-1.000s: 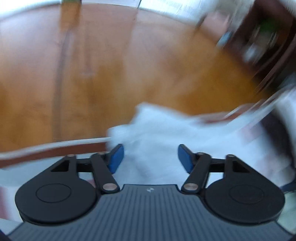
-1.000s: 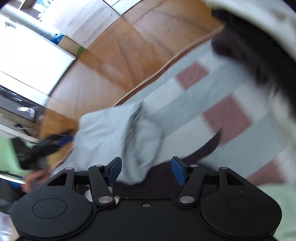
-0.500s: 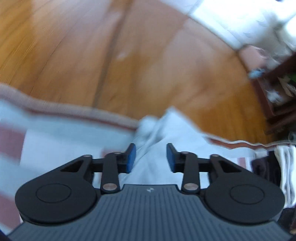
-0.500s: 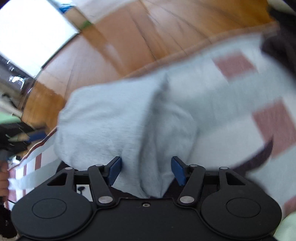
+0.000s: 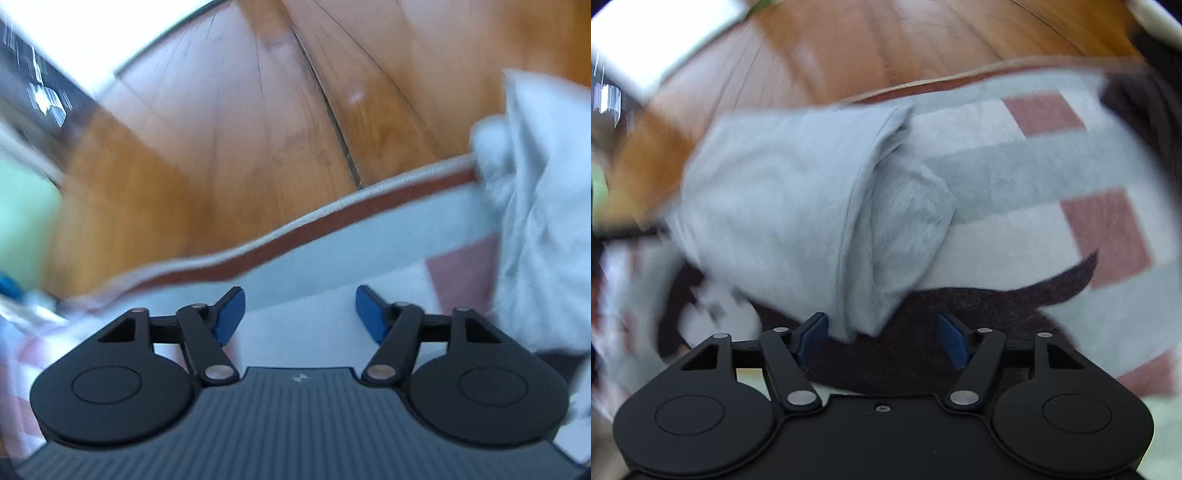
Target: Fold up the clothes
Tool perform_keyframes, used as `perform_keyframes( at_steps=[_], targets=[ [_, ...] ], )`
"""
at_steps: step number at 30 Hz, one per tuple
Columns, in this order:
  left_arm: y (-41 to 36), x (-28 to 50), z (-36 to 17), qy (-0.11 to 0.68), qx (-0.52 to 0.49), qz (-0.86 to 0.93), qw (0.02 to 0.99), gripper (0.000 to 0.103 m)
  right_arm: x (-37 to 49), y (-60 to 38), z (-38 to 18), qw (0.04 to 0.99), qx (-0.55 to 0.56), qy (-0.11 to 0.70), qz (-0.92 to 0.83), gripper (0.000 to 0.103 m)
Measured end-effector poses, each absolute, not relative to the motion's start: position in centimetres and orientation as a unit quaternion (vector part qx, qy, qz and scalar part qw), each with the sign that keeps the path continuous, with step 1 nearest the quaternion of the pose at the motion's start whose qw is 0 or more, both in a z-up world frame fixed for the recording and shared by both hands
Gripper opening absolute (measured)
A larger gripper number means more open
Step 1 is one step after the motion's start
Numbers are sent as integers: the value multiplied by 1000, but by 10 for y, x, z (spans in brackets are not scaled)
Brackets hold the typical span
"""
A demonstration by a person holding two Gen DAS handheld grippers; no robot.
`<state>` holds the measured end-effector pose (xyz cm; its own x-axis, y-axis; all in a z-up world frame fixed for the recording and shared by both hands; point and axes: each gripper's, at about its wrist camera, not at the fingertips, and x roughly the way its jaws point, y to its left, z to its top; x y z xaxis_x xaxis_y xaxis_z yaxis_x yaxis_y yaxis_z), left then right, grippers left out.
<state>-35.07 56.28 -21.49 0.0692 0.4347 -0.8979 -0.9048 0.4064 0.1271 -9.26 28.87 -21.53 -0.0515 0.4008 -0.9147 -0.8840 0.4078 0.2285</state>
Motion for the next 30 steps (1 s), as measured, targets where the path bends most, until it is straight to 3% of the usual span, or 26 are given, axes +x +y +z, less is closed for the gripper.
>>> perform_keyframes(
  at_steps=[3, 7, 9, 10, 15, 17, 19, 20, 21, 24, 27, 29, 30],
  targets=[
    [584, -390, -213, 316, -465, 373, 738, 66, -93, 286, -209, 637, -223, 525, 518, 71],
    [590, -379, -215, 301, -468, 311, 770, 68, -70, 279, -208, 605, -105, 578, 538, 72],
    [591, -369, -222, 297, -480, 278, 777, 69, -59, 279, -213, 583, -50, 607, 537, 82],
    [589, -363, -226, 297, -484, 267, 779, 72, -54, 278, -218, 563, -22, 624, 541, 87],
    [578, -327, -229, 317, -431, 256, 805, 93, -48, 272, -238, 528, 42, 669, 521, 87],
    [577, -319, -231, 303, -440, 248, 808, 93, -48, 273, -240, 540, 33, 670, 508, 87],
    [577, -320, -247, 264, -484, 233, 801, 82, -48, 276, -240, 556, 26, 662, 502, 87],
    [574, -323, -251, 250, -499, 234, 796, 70, -47, 277, -241, 559, 32, 659, 502, 87],
    [575, -327, -254, 245, -511, 229, 791, 40, -47, 279, -243, 560, 38, 657, 504, 89],
    [577, -333, -265, 216, -545, 198, 785, 33, -50, 285, -249, 566, 59, 650, 504, 101],
    [577, -332, -269, 190, -565, 171, 785, 33, -54, 292, -243, 592, 49, 629, 502, 98],
    [574, -332, -269, 189, -559, 166, 790, 33, -57, 298, -236, 613, 25, 605, 508, 84],
    [574, -332, -266, 193, -551, 168, 794, 33, -59, 301, -230, 623, 5, 587, 517, 66]
  ],
)
